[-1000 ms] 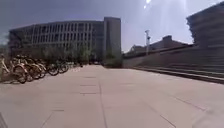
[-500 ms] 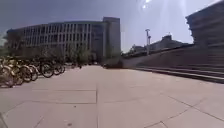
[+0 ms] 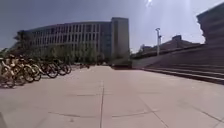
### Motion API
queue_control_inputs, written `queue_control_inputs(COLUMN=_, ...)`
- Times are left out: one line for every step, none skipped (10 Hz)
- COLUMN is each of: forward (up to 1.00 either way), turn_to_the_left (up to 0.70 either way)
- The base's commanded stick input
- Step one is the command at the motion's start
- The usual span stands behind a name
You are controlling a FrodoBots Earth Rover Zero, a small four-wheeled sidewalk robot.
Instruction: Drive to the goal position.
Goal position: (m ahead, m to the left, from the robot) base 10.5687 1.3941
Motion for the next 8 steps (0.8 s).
queue_control_inputs(forward=1.0, turn_to_the_left=0.19)
queue_control_inputs(forward=1.0, turn_to_the_left=0.0)
queue_control_inputs(forward=1.0, turn_to_the_left=0.0)
queue_control_inputs(forward=1.0, turn_to_the_left=0.0)
queue_control_inputs(forward=1.0, turn_to_the_left=0.0)
queue_control_inputs(forward=1.0, turn_to_the_left=0.0)
queue_control_inputs(forward=1.0, turn_to_the_left=0.0)
queue_control_inputs(forward=1.0, turn_to_the_left=0.0)
